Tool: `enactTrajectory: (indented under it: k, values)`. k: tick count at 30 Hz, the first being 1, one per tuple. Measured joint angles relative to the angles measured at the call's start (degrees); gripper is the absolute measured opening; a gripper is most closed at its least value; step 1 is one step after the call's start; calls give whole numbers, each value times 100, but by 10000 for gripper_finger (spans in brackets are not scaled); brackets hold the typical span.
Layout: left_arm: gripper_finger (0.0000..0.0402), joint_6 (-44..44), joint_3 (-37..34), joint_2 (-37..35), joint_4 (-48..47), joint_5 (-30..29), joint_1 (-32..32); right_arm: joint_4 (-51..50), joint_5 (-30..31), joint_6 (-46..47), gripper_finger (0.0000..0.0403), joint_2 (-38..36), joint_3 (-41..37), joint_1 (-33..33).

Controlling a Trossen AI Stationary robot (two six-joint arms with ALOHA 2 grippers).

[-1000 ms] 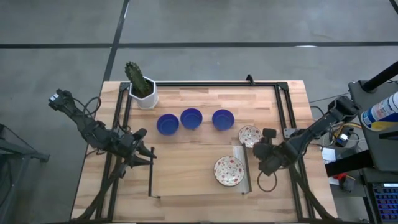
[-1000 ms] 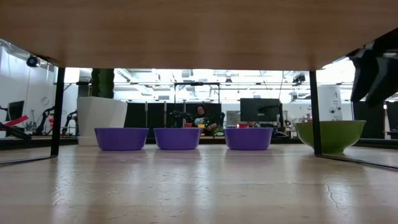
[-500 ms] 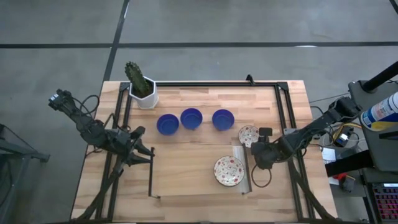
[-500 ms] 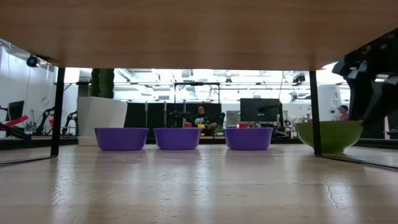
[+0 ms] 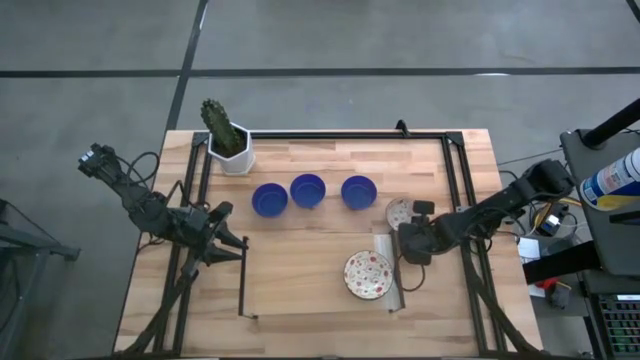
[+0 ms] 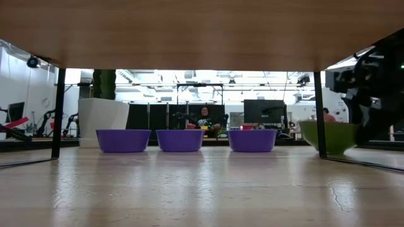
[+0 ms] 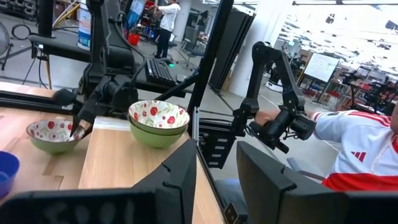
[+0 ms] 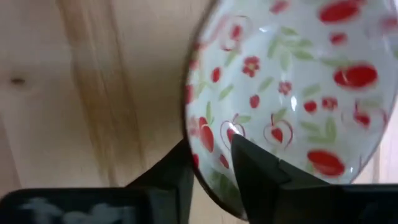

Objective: Pick & Place Mini bowls
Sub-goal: Stack the green bowl on the green bowl on the shelf

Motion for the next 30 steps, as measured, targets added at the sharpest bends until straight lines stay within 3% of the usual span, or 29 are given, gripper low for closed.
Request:
enactTrajectory:
  k: [6, 13, 30]
  values:
    - [108, -4, 0, -2, 51, 1, 0, -51, 23, 5, 18, 40, 89, 4]
    - [108, -12, 0, -4, 56, 3, 0, -613, -20, 427, 14, -175, 476, 11]
    - [108, -84, -37, 11, 69, 12, 0, -2762, 85, 574, 11, -397, 2403, 42]
